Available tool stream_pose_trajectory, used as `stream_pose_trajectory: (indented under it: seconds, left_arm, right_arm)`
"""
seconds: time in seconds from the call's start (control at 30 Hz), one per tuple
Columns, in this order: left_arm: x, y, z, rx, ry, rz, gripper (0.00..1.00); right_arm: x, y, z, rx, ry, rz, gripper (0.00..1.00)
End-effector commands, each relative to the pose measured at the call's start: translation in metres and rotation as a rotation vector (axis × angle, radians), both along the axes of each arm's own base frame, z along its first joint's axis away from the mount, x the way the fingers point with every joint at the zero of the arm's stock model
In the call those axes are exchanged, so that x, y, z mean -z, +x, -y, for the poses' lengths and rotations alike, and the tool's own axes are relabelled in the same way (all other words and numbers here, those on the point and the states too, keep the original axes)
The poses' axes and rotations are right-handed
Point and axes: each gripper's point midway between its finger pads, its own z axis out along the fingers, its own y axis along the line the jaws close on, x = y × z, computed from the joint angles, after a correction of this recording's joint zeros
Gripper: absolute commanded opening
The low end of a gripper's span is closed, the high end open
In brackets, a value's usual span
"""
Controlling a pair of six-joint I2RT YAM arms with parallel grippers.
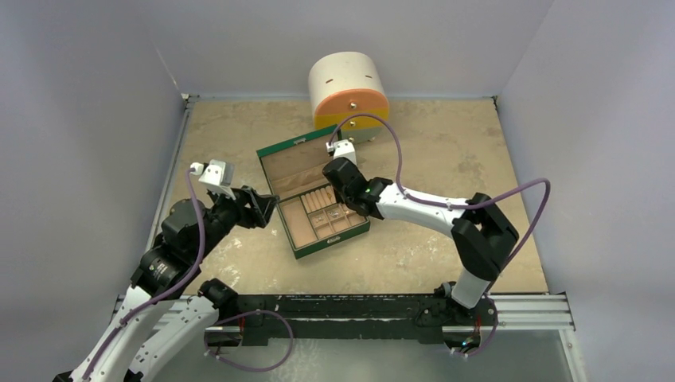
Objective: Organize the mixed jewelry
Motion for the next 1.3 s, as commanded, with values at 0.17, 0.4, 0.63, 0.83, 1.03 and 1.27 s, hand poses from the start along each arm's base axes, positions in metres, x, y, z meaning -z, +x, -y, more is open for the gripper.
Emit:
stream_pose_trajectory:
  seconds: [0.17, 0.4, 0.63, 0.83, 1.03, 1.27]
  left_arm:
    - [-0.006, 0.002, -0.004, -0.015, 0.012, 0.032, 0.66]
    - [-0.006, 0.002, -0.004, -0.013, 0.012, 0.035, 0.66]
    - [-0.005, 0.002, -0.003, -0.009, 0.014, 0.029, 0.66]
    - [-0.003, 0.003, -0.003, -0.011, 0.016, 0.024, 0.66]
    - [-0.002, 0.005, -0.003, -0.018, 0.021, 0.019, 0.66]
    - [0.0, 0.006, -0.003, -0.025, 0.023, 0.01, 0.66]
  right_arm:
    - [-0.012, 0.018, -0.012, 0.073, 0.041, 0.05, 0.0]
    - [0.002, 0.019, -0.009, 0.096, 0.015, 0.034, 0.0]
    - [0.017, 0.016, -0.013, 0.091, 0.017, -0.001, 0.0]
    - [0.035, 0.007, -0.017, 0.084, 0.044, -0.06, 0.0]
    - [0.04, 0.005, -0.024, 0.074, 0.071, -0.084, 0.0]
    - [0.032, 0.003, -0.023, 0.074, 0.09, -0.079, 0.1]
